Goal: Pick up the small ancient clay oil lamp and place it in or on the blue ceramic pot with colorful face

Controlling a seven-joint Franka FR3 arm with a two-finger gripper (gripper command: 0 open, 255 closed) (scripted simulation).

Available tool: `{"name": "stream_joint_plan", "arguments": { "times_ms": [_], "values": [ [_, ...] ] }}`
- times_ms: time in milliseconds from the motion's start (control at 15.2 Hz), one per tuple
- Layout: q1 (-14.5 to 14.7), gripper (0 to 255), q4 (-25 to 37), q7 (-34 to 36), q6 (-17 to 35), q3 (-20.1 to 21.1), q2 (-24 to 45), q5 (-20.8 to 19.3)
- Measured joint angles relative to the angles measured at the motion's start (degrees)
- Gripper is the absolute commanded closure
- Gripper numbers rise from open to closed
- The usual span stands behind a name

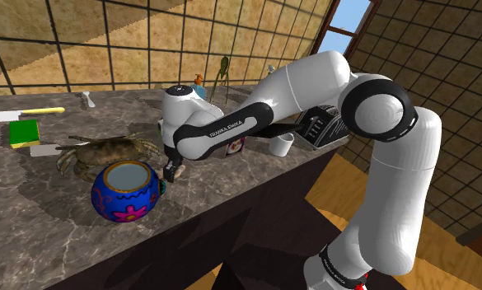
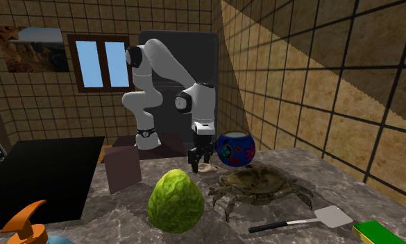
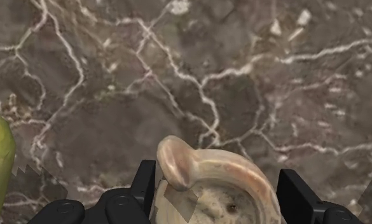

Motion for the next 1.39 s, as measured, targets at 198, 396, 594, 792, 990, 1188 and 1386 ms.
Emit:
{"name": "stream_joint_plan", "arguments": {
  "times_ms": [198,396,594,792,990,1188,1386],
  "values": [
    [-0.04,255,0.02,-0.10,-0.24,0.05,-0.20,0.10],
    [-0.26,255,0.16,-0.56,-1.61,0.32,-1.47,0.66],
    [-0.40,255,0.90,-1.05,-3.61,0.64,-2.80,1.30],
    [-0.52,255,1.91,-1.51,-5.42,0.83,-3.66,1.78],
    [-0.71,255,2.35,-2.04,-7.32,1.10,-5.21,2.44],
    [-0.72,255,3.56,-2.36,-9.23,1.27,-5.94,2.85],
    [-0.77,0,3.88,-2.55,-9.97,1.35,-6.40,3.06]
  ]
}}
